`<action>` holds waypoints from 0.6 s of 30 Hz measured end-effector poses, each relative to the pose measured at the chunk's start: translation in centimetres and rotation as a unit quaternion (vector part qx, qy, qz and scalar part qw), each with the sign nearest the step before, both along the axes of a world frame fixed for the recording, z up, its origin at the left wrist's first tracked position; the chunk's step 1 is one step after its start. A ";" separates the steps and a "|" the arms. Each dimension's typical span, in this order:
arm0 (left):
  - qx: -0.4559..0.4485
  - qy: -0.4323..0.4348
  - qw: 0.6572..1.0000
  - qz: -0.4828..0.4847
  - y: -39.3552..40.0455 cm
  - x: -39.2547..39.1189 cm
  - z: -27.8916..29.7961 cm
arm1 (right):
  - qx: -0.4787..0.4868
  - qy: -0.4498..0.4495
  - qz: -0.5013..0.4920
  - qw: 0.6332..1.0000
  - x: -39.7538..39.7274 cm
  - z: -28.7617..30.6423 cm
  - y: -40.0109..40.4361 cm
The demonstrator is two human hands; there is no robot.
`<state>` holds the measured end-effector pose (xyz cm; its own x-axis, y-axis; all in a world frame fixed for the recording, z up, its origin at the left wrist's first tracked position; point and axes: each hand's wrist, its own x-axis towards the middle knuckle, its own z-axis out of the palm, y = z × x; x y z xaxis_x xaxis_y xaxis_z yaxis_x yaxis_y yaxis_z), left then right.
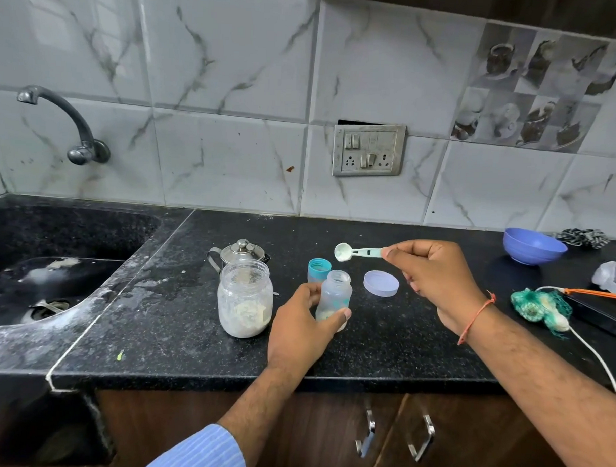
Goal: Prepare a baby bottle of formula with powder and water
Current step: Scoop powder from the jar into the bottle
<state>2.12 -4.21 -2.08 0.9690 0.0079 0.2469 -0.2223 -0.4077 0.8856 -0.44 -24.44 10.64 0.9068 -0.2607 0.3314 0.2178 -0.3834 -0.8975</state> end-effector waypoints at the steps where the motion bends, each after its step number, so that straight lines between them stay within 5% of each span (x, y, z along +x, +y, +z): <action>1: 0.005 0.003 1.000 -0.002 0.0 0.0 0.1 | 0.003 0.000 0.001 1.000 0.0 0.0 0.0; 14: -0.047 0.006 0.999 0.001 1.3 -3.7 0.3 | 0.051 0.001 0.027 0.998 -0.7 0.2 -0.1; 18: -0.098 -0.072 0.993 -0.007 3.3 -7.7 -0.1 | 0.056 -0.002 0.045 0.997 -0.5 0.6 1.0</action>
<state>-5.61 -0.88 -2.21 0.9240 0.0567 0.3781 -0.3569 -0.2263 0.9063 -0.98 -23.46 11.26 0.9268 -0.2131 0.3092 0.2514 -0.2595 -0.9324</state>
